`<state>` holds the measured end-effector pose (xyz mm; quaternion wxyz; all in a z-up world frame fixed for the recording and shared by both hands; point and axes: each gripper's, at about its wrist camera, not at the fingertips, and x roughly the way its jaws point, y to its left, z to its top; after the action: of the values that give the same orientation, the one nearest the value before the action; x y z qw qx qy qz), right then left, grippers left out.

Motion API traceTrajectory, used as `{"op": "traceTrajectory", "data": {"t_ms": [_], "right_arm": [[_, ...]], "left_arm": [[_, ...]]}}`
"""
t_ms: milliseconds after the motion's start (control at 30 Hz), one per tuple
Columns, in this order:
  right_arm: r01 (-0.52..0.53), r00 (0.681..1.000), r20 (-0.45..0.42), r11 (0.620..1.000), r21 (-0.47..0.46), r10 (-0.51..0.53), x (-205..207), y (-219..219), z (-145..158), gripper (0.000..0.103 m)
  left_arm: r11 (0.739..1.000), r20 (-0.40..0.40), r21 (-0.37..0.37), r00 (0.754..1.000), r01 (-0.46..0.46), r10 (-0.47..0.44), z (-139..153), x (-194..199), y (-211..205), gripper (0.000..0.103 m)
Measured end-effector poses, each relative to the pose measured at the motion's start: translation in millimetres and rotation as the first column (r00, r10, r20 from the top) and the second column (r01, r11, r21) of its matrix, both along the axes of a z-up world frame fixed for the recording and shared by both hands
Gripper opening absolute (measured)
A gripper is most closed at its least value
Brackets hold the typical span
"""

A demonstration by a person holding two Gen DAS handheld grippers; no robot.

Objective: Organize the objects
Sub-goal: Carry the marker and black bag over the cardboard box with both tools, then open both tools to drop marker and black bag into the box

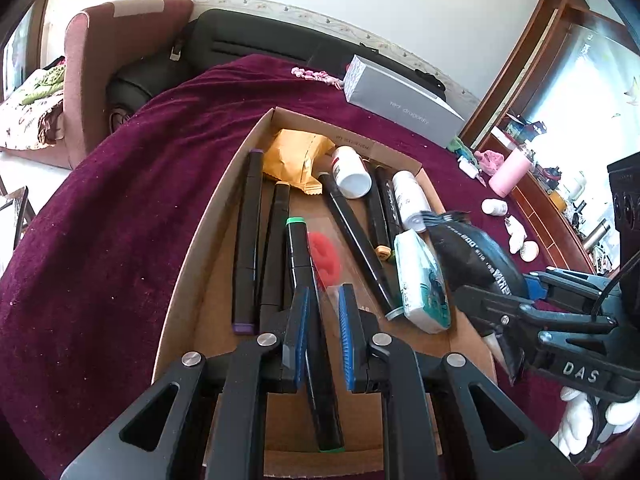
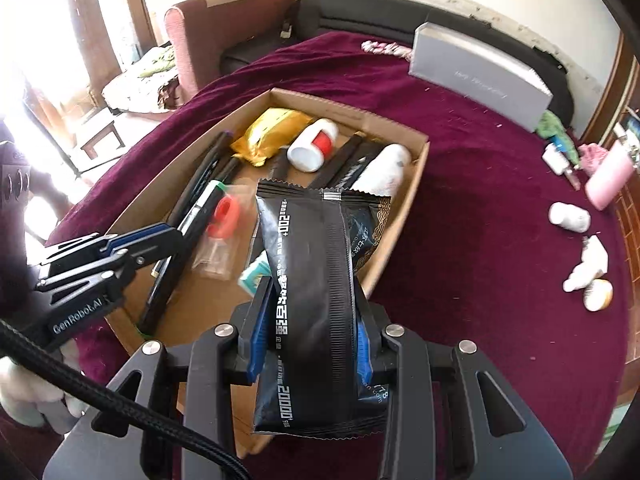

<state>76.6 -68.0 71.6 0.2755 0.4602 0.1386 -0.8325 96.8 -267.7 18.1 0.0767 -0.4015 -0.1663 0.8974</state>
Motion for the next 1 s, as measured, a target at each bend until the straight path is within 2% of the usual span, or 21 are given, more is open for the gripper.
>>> {"op": "traceTrajectory", "data": {"t_ms": [133, 300, 533, 700, 800, 867, 1000], "right_arm": [[-0.024, 0.999, 0.042, 0.999, -0.031, 0.025, 2, -8, -2, 0.033], [-0.054, 0.991, 0.115, 0.996, -0.071, 0.062, 6, -19, -10, 0.033], [-0.066, 0.990, 0.120, 0.994, -0.081, 0.076, 12, -28, -12, 0.033], [-0.080, 0.993, 0.084, 0.995, -0.066, 0.085, 13, -36, -15, 0.034], [-0.090, 0.995, 0.038, 0.995, -0.032, 0.091, 15, -42, -17, 0.040], [-0.097, 0.995, 0.024, 0.995, -0.020, 0.098, 17, -45, -18, 0.048], [-0.104, 0.994, -0.020, 0.994, -0.016, 0.103, 21, -43, -13, 0.053]], "left_arm": [[1.000, 0.000, 0.030, 1.000, -0.009, 0.009, 0, -1, -5, 0.012], [0.995, -0.036, 0.092, 0.999, -0.025, 0.028, 8, 4, -15, 0.012], [0.989, -0.096, 0.127, 0.992, -0.069, 0.082, 23, 13, -26, 0.014], [0.983, -0.130, 0.149, 0.983, -0.109, 0.129, 31, 19, -37, 0.047], [0.979, -0.141, 0.164, 0.979, -0.121, 0.145, 33, 23, -41, 0.056], [0.976, -0.143, 0.171, 0.977, -0.132, 0.157, 34, 25, -44, 0.062], [0.973, -0.139, 0.171, 0.975, -0.151, 0.176, 34, 26, -48, 0.064]]}}
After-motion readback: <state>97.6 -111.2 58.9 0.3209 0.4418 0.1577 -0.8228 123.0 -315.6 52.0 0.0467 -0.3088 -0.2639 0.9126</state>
